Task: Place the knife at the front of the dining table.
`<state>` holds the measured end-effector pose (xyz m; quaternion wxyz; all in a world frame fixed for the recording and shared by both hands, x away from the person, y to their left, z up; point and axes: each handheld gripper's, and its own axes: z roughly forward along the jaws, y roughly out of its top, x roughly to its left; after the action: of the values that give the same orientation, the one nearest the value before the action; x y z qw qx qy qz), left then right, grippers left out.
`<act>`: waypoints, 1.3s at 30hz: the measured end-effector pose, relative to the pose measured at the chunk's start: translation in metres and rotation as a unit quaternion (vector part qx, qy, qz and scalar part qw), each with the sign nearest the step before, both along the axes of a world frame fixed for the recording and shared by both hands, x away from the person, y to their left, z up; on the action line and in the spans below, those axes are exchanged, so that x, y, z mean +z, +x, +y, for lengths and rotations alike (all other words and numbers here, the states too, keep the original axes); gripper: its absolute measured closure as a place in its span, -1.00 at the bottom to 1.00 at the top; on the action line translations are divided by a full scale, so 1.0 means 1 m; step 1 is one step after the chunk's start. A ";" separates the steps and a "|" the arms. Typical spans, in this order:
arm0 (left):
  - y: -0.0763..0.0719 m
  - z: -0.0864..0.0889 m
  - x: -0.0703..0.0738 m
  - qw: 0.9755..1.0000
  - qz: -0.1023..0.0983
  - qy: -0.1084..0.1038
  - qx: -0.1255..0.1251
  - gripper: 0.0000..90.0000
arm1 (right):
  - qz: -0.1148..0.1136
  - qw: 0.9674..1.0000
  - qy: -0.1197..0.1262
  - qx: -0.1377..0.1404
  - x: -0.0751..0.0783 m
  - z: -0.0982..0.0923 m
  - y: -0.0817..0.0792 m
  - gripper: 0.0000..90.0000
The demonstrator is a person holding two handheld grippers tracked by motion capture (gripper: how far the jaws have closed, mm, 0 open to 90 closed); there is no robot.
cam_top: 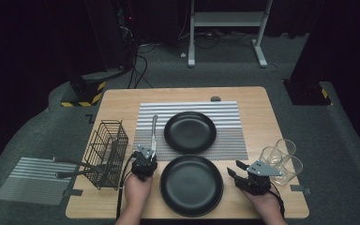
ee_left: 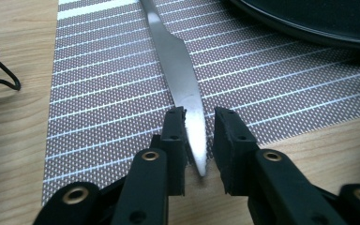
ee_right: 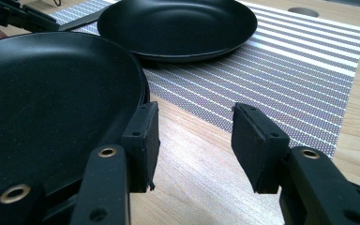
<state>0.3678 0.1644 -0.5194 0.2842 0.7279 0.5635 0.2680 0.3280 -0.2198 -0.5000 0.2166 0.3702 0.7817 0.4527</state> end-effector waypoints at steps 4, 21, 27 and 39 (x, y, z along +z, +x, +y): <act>0.001 0.002 0.000 1.000 0.002 -0.002 -0.002 0.72 | 0.003 1.000 0.008 -0.006 0.000 0.001 0.000 0.15; 0.015 0.000 0.002 1.000 -0.011 -0.006 0.003 0.80 | 0.010 1.000 0.009 -0.007 -0.001 0.002 -0.001 0.15; 0.014 0.003 0.001 1.000 -0.013 -0.013 0.006 0.92 | 0.003 1.000 0.000 0.000 -0.002 0.001 0.001 0.15; 0.012 0.013 0.002 1.000 -0.002 -0.017 -0.002 0.93 | 0.010 1.000 -0.001 0.001 -0.003 0.003 0.000 0.15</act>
<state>0.3795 0.1775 -0.5170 0.2983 0.7238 0.5655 0.2597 0.3280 -0.2168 -0.5033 0.2086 0.3735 0.7847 0.4485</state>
